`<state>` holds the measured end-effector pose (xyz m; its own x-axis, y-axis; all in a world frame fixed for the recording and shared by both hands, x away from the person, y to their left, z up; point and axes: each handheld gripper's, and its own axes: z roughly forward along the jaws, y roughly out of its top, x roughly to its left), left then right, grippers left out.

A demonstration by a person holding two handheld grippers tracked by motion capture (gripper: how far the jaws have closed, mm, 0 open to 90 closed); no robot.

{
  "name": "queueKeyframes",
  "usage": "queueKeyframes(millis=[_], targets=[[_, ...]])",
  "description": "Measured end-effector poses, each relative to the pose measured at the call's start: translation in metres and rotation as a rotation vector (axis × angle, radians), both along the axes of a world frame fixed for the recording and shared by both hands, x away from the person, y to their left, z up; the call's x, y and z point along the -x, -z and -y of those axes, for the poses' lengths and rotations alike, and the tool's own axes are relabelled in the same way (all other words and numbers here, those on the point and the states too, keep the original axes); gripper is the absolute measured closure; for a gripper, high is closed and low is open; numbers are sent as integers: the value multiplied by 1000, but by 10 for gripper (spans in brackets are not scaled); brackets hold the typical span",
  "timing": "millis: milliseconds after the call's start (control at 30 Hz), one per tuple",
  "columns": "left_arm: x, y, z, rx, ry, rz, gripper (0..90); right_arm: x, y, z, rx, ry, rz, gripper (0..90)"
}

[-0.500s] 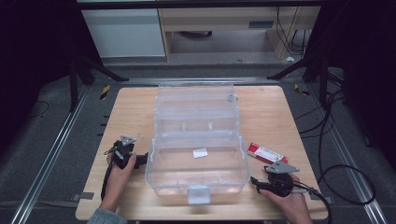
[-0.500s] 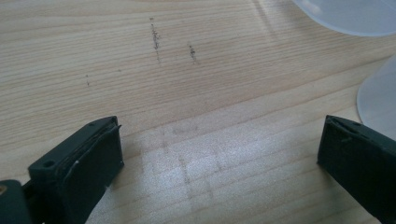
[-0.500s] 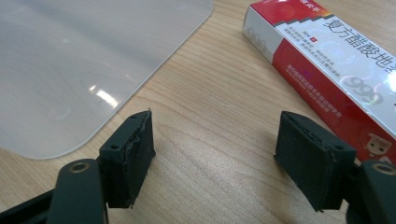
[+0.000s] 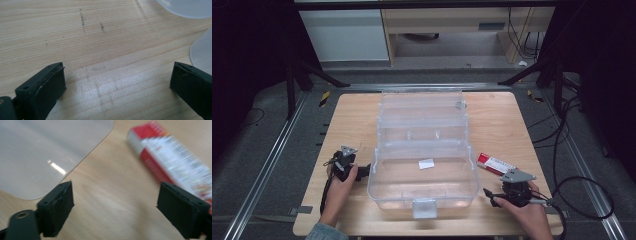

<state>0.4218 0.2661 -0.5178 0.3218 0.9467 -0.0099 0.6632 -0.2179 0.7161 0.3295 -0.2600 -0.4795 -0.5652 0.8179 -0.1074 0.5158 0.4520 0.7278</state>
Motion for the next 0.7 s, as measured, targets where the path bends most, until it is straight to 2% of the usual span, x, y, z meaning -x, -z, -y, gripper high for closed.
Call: queueKeyframes(millis=[133,267,300,400,433,467,533,600,667,700], targets=[[0,0,0,-1,2,0,0,-15,-23,11,32,-9,20,228],[0,0,0,-1,3,0,0,-38,-40,21,59,-9,-12,265],[0,0,0,-1,4,0,0,-38,-40,21,59,-9,-12,265],[0,0,-1,-2,9,-2,0,-59,-43,30,52,3,-48,291],[0,0,-1,-2,9,-2,0,-59,-43,30,52,3,-48,291],[0,0,-1,-2,10,-3,0,-68,-41,33,58,-4,-77,277],[0,0,-1,-2,10,-3,0,-70,-40,34,60,-5,-90,270],[0,0,-1,-2,10,-2,0,-77,-36,35,85,-19,-116,231],[0,0,-1,-2,10,-1,0,-80,-34,33,81,-27,-128,225],[0,0,-1,-2,10,-1,0,-81,-32,32,97,-32,-132,230]])
